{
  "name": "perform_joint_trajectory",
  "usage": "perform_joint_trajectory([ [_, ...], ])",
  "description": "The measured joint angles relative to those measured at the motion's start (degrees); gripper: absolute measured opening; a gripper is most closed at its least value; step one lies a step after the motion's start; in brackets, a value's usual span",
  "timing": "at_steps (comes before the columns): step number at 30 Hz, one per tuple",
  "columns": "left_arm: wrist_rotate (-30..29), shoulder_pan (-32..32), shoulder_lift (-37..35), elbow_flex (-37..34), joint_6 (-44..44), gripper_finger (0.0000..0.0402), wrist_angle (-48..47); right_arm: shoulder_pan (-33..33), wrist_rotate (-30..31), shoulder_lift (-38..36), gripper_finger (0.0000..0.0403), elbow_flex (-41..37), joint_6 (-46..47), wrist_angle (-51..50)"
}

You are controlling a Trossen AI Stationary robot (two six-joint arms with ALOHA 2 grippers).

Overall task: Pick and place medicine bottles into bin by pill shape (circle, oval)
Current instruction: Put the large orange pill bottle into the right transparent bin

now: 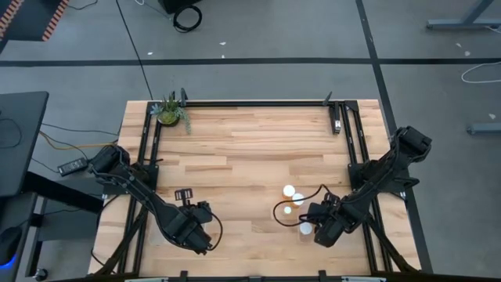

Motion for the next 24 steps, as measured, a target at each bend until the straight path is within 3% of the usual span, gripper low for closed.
perform_joint_trajectory([
  [5,0.00,-0.09,0.00,0.01,-0.21,0.0014,-0.03,0.01,0.40,0.00,0.0295,4.04,-0.82,-3.44],
  [14,-0.21,-0.07,0.00,0.00,0.47,0.0024,0.01,-2.35,6.84,-0.04,0.0296,14.28,-6.65,-16.06],
  [24,-0.46,-0.15,0.00,0.00,0.17,0.0014,-0.01,-13.22,8.56,-0.09,0.0290,16.26,-20.13,-14.27],
])
